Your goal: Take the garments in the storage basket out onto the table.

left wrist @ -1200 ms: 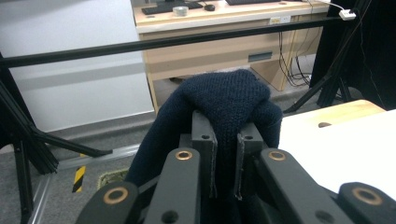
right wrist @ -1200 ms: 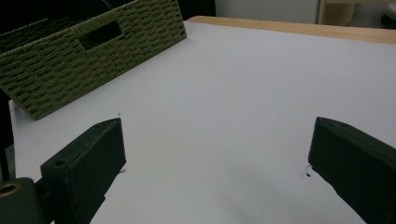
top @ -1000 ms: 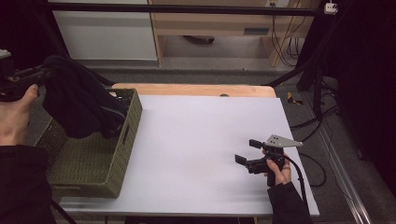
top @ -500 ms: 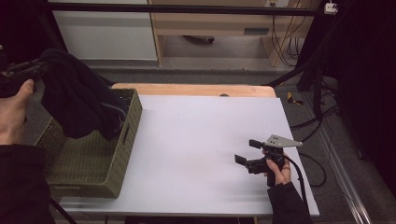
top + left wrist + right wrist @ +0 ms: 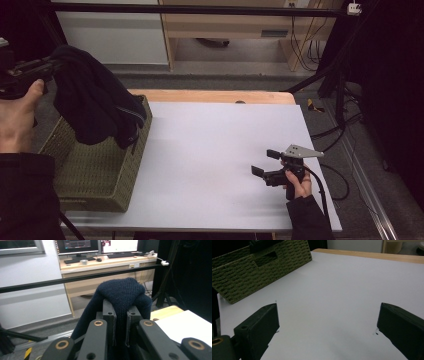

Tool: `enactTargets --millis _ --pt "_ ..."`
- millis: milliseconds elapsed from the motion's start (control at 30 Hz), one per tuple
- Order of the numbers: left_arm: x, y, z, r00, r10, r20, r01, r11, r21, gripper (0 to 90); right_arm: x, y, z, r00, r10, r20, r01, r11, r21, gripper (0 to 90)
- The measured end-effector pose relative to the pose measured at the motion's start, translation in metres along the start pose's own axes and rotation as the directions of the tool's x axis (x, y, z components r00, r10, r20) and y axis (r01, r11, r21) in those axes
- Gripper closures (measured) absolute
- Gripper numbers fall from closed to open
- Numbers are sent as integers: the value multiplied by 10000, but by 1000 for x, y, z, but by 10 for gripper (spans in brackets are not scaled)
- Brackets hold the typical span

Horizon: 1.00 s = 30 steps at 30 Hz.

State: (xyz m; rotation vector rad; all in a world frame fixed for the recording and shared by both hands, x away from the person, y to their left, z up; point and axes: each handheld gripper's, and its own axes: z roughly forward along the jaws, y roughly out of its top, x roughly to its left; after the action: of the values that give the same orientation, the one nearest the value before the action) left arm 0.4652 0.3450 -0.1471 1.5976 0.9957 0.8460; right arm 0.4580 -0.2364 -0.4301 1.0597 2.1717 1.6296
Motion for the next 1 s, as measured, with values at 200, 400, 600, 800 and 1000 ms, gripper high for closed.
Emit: enactTargets --millis 200,400,600,800,1000 --pt "-12 5 6 9993 47 378 -43 9999 -103 820 0 0 0 10000 -20 3 20 10000 15 40" --pt "-27 9 12 9970 158 761 -142 9997 -212 819 0 0 0 10000 7 14 -7 10000 -1 40" --pt "-43 13 16 9921 429 1176 -401 9988 -267 820 0 0 0 10000 -16 15 16 10000 9 40" --pt "-57 15 20 9862 572 1551 -536 9982 -276 819 0 0 0 10000 -3 25 3 10000 9 40" --pt "-73 19 25 9787 708 1925 -658 9973 -322 819 0 0 0 10000 -16 13 16 10000 16 40"
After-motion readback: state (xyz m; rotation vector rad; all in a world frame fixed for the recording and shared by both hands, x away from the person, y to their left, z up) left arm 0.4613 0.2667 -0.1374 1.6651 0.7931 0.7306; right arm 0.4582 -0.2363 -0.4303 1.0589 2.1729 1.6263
